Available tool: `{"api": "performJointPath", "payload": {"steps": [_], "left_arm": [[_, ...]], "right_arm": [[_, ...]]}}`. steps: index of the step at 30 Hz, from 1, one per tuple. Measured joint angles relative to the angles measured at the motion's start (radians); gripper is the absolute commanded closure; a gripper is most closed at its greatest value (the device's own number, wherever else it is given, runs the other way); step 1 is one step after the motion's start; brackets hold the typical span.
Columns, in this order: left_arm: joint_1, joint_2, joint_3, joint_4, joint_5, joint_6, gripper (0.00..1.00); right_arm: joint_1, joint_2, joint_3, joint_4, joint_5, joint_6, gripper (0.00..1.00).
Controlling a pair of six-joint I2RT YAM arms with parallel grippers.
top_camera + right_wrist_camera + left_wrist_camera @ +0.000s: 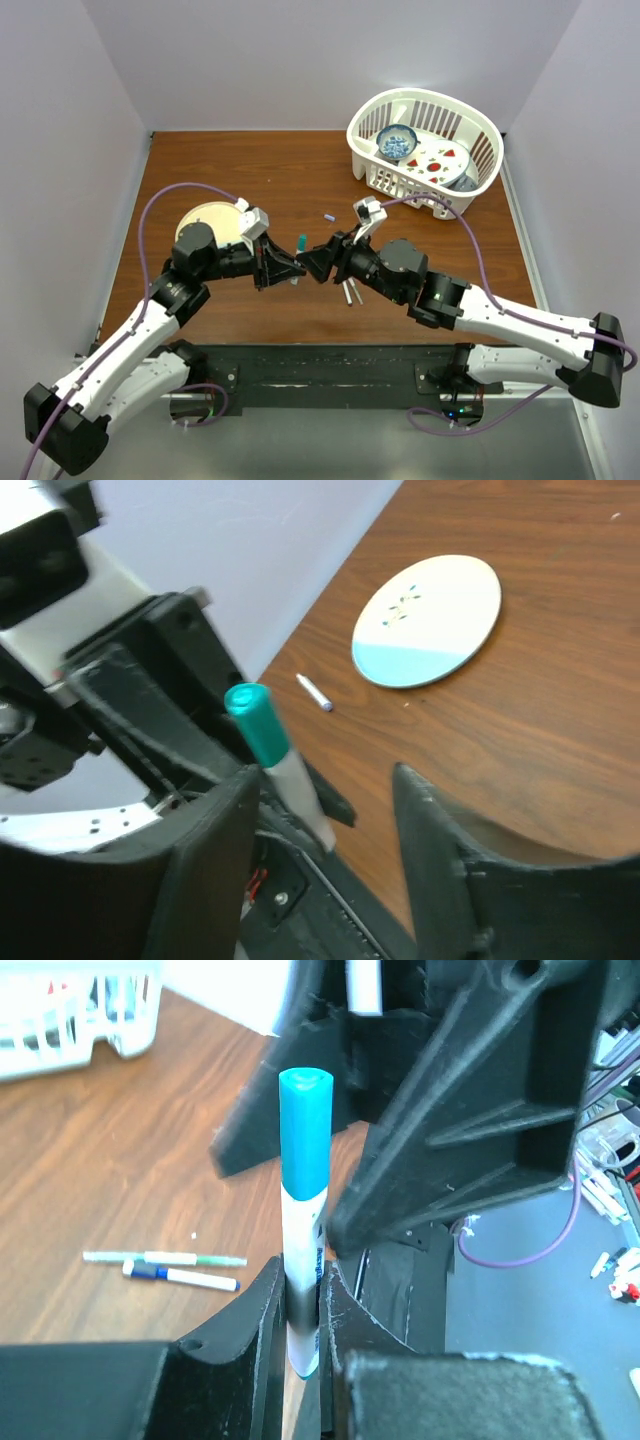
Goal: Insert the pens into the pen caps
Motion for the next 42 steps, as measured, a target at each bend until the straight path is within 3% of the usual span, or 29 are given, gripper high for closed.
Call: {"api": "performJointPath", "payload": {"steps": [7, 14, 19, 27, 30, 37, 42], "left_arm": [[0.003, -0.046, 0.000, 0.024, -0.021, 0.000, 1.00], [0.004, -0.027, -0.034, 0.044, -0.178, -0.071, 1.00], [0.003, 0.155, -0.081, 0.104, -0.293, -0.175, 1.00], [-0.074, 0.452, -0.141, 0.196, -0.462, -0.373, 0.95], [-0.111, 0.514, -0.141, 0.228, -0.501, -0.425, 0.87], [-0.139, 0.624, -0.141, 0.300, -0.544, -0.526, 0.82], [-0.147, 0.690, -0.141, 0.316, -0.558, -0.561, 0.72]], "right_arm": [[-0.003, -0.027, 0.107, -0.075, 0.036, -0.056, 0.15], [-0.003, -0.227, 0.013, -0.169, 0.081, -0.056, 0.13], [-0.003, -0.351, -0.092, -0.261, 0.152, -0.050, 0.12], [-0.003, -0.379, -0.094, -0.377, 0.212, -0.048, 0.12], [-0.003, -0.381, -0.095, -0.397, 0.226, -0.048, 0.12], [-0.003, -0.381, -0.116, -0.404, 0.225, -0.047, 0.12], [-0.003, -0.385, -0.117, -0.407, 0.225, -0.046, 0.12]]}}
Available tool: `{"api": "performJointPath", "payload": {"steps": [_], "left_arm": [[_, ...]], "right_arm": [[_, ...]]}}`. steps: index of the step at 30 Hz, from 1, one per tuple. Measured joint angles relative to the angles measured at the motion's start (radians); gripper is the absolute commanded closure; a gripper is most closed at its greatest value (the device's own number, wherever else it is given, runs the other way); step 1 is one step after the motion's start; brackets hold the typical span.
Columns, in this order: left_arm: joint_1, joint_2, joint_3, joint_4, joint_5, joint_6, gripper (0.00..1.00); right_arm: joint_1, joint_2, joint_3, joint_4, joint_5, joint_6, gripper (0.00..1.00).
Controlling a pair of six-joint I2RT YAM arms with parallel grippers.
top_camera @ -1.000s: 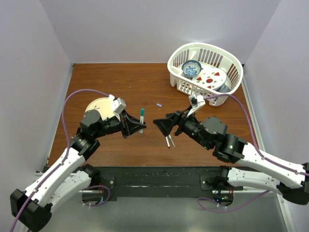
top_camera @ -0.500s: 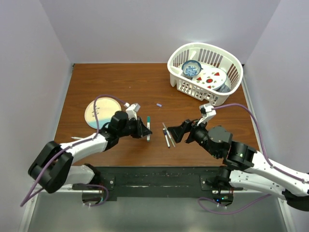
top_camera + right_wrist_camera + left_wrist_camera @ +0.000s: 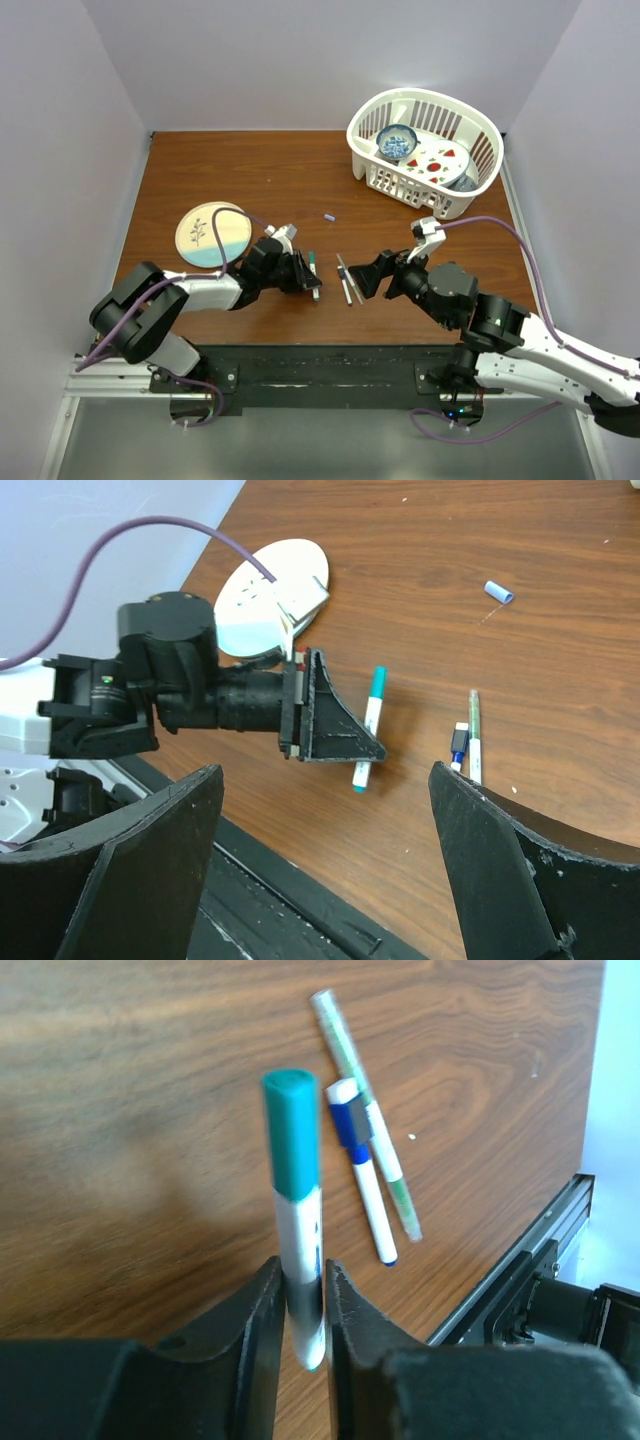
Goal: Insert the pens into the pen caps
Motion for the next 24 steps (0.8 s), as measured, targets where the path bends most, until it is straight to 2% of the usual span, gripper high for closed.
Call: {"api": "performJointPath", "payload": {"steps": [4, 5, 7, 12, 18, 21, 24], "left_arm": [[-0.004, 0.026, 0.003, -0.008, -0.009, -0.022, 0.61], [-0.005, 0.027, 0.003, -0.012, -0.012, -0.028, 0.50], [-0.006, 0.027, 0.007, -0.027, -0.024, -0.041, 0.45], [-0.008, -0.001, 0.055, -0.142, -0.094, -0.078, 0.43], [0.001, -0.083, 0.230, -0.539, -0.401, -0.177, 0.43], [0.060, -0.114, 0.317, -0.727, -0.546, -0.236, 0.44], [0.164, -0.159, 0.336, -0.883, -0.664, -0.306, 0.45]], "right_arm": [[0.000, -0.015, 0.000, -0.002, 0.000, 0.003, 0.12], [0.000, -0.019, 0.000, -0.002, 0.000, 0.004, 0.13], [0.000, -0.028, 0.000, -0.008, 0.000, 0.006, 0.13], [0.000, -0.050, -0.003, -0.024, 0.001, 0.010, 0.13], [0.000, -0.055, -0.008, -0.038, 0.000, 0.011, 0.13], [0.000, -0.055, -0.008, -0.046, -0.002, 0.011, 0.12], [0.000, -0.055, -0.011, -0.048, -0.005, 0.011, 0.12]]}}
